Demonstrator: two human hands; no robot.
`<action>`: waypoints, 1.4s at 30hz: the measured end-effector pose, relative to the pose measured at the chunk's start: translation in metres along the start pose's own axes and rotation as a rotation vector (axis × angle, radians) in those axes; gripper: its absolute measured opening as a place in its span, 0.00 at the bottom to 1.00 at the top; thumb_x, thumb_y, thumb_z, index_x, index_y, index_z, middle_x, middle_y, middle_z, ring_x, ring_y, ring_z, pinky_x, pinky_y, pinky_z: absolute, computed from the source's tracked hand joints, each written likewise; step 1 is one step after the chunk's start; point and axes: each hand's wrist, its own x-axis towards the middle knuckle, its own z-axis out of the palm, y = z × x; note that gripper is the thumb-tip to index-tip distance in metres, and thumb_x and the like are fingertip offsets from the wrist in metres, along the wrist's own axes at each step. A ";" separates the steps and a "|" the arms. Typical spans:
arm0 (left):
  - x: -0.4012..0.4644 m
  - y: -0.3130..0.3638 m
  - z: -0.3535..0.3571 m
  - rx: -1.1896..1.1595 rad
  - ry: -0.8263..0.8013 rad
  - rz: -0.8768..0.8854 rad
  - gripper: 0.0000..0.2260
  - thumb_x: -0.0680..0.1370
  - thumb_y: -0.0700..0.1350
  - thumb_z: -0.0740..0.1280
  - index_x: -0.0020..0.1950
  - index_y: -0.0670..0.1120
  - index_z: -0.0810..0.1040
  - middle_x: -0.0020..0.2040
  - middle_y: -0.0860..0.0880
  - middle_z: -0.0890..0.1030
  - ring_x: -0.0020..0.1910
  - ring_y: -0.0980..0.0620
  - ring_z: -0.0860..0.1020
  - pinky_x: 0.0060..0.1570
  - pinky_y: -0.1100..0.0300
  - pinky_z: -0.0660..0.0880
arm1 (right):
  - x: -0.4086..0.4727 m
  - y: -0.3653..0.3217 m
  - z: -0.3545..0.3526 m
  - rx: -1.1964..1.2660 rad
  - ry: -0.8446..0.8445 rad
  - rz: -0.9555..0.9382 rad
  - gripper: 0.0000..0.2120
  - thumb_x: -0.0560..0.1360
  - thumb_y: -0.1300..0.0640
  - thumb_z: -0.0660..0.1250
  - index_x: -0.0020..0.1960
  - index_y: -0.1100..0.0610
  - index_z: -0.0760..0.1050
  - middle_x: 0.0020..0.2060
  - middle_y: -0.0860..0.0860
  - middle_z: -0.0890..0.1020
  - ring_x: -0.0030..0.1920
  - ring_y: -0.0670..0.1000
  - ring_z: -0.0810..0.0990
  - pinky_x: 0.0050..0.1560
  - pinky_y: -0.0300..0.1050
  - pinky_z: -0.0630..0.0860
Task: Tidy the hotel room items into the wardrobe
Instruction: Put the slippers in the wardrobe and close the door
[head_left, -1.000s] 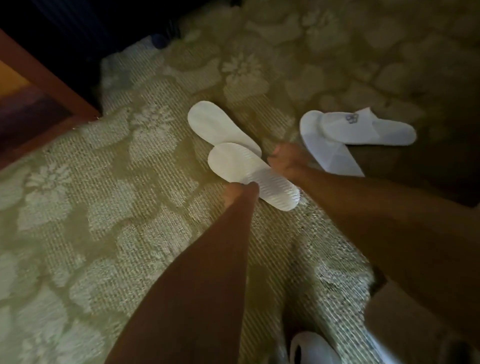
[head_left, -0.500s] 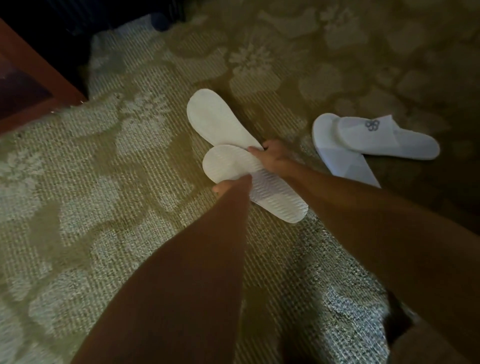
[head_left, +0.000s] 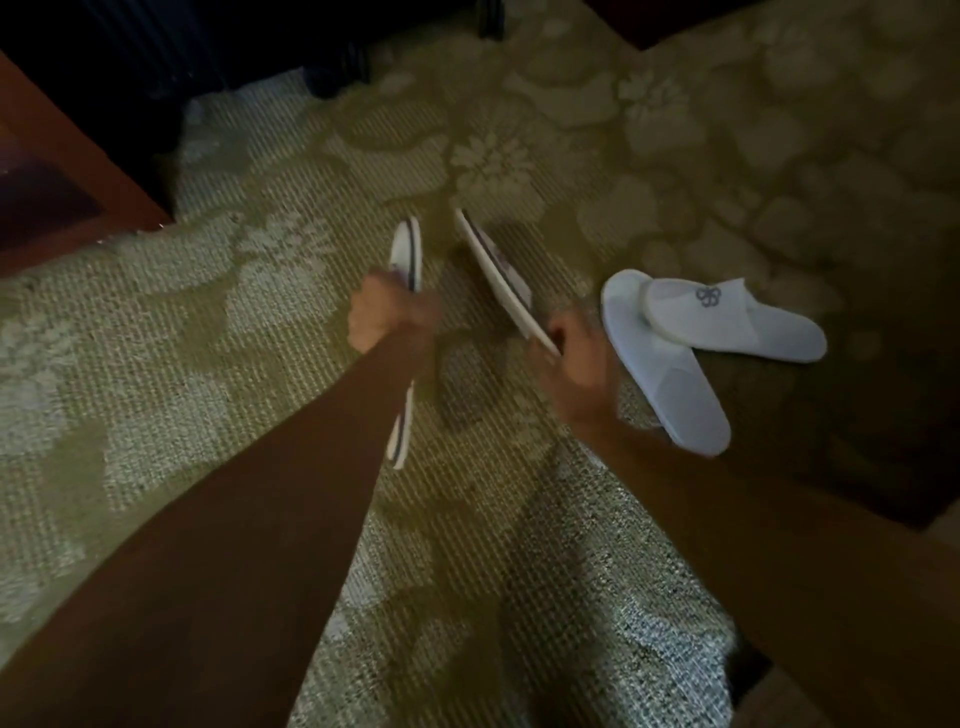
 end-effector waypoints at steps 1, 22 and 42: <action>-0.006 0.005 0.002 0.103 -0.008 0.033 0.21 0.74 0.50 0.71 0.64 0.44 0.76 0.59 0.44 0.81 0.59 0.42 0.80 0.56 0.49 0.77 | -0.014 0.003 0.001 -0.056 0.001 -0.062 0.08 0.75 0.52 0.70 0.46 0.55 0.73 0.38 0.50 0.77 0.36 0.52 0.74 0.36 0.46 0.71; -0.029 -0.078 0.059 0.221 -0.397 -0.151 0.58 0.65 0.61 0.80 0.80 0.37 0.49 0.78 0.37 0.61 0.77 0.38 0.61 0.73 0.47 0.62 | -0.029 -0.005 0.049 -0.441 -0.350 0.428 0.61 0.56 0.33 0.80 0.75 0.61 0.55 0.71 0.62 0.64 0.71 0.63 0.66 0.65 0.60 0.73; -0.052 -0.033 0.064 0.202 -0.036 0.118 0.39 0.70 0.53 0.75 0.74 0.43 0.60 0.73 0.41 0.64 0.72 0.40 0.64 0.69 0.44 0.64 | -0.023 0.015 -0.027 -0.527 -0.321 0.219 0.40 0.73 0.29 0.61 0.70 0.61 0.68 0.65 0.59 0.73 0.64 0.61 0.74 0.59 0.55 0.73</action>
